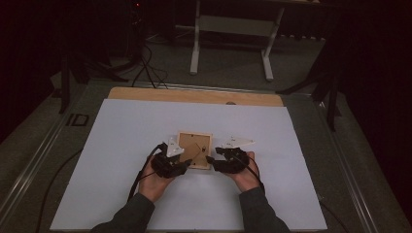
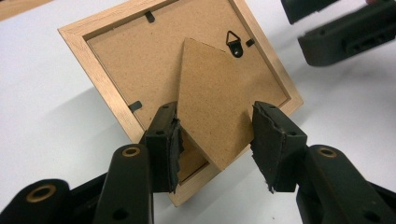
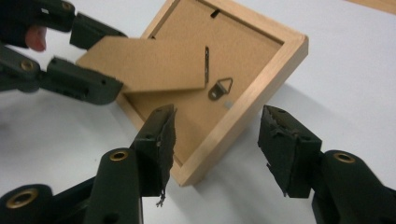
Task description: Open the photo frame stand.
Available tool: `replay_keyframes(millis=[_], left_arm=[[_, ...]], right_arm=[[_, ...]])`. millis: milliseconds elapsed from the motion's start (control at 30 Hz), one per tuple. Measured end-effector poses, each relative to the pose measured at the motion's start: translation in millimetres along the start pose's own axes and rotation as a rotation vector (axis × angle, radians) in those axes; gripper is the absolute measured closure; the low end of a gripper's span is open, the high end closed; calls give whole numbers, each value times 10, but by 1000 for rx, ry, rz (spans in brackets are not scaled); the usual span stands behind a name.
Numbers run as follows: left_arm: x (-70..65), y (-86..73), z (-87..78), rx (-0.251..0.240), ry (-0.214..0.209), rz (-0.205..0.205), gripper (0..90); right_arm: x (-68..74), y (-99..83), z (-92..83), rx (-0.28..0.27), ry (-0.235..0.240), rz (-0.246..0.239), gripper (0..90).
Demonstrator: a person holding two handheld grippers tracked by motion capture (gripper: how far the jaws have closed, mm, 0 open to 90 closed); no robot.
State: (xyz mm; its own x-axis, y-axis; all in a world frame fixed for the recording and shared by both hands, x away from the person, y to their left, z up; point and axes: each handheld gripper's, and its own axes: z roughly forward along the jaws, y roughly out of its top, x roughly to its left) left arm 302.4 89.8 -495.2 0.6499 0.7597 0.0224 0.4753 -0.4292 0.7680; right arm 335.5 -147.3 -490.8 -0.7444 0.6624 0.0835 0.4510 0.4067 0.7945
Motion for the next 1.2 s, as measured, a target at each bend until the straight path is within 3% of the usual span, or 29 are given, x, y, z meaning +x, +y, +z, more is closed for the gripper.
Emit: replay_keyframes(millis=[133,367,667,800,933,1067,1200], left_arm=[[-29,-38,-16,-13,14,21,538],[-67,-85,-34,-22,33,55,537],[-112,-149,-48,-41,59,92,536],[-120,-173,-59,-51,64,106,536],[-129,-215,-69,-68,68,115,536],[-129,-248,-75,-75,68,125,536],[-109,-250,-79,-61,57,115,536]], right_arm=[[-22,59,10,-7,2,-5,471],[-130,172,69,-36,15,31,493],[-255,264,180,-13,29,70,451],[-298,269,232,-9,55,86,424],[-338,267,280,2,109,122,402],[-342,271,314,14,146,114,443],[-330,280,295,12,140,101,464]])
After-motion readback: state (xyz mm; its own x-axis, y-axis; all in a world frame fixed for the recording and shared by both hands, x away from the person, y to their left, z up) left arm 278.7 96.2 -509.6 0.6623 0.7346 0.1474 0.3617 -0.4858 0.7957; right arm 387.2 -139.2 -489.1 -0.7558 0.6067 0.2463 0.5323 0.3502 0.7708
